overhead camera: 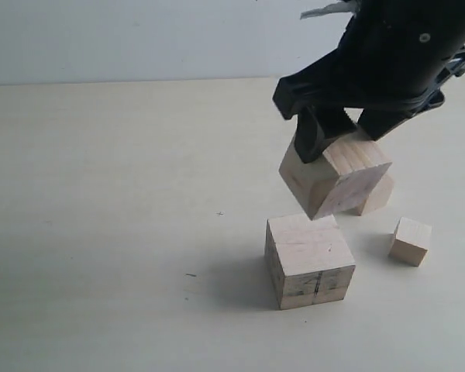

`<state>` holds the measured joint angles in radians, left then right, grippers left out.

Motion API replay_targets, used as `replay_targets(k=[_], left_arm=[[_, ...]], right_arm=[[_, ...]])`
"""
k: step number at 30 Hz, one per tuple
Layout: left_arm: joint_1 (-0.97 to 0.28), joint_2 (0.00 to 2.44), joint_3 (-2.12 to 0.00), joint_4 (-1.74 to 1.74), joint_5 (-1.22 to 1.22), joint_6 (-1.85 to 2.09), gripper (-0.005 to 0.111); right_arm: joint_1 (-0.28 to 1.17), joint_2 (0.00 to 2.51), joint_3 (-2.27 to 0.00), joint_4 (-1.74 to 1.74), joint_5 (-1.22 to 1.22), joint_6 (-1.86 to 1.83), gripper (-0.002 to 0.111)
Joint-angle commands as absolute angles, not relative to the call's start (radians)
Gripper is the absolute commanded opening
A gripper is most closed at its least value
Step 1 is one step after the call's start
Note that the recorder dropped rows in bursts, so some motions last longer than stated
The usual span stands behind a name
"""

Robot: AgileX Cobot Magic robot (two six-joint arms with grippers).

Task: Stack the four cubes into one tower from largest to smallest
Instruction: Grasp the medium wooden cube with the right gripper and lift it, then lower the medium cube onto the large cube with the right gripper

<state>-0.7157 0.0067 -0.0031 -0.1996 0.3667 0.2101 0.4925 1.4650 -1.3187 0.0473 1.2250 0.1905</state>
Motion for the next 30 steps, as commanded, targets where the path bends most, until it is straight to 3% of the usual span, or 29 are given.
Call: replay_targets(k=[1,8,30], left_arm=[[-0.715,0.0,0.0,-0.197,0.361,0.21,0.0],[-0.715,0.0,0.0,-0.197,0.361,0.21,0.0],[-0.715,0.0,0.0,-0.197,0.361,0.21,0.0]], right_arm=[[0.524,1.486,-1.27,0.039,1.221,0.237,0.021],[0.524,1.491,-1.13,0.021,1.157,0.388,0.021],[0.524,1.585,-1.19,-0.035,1.069,0.479,0.021]])
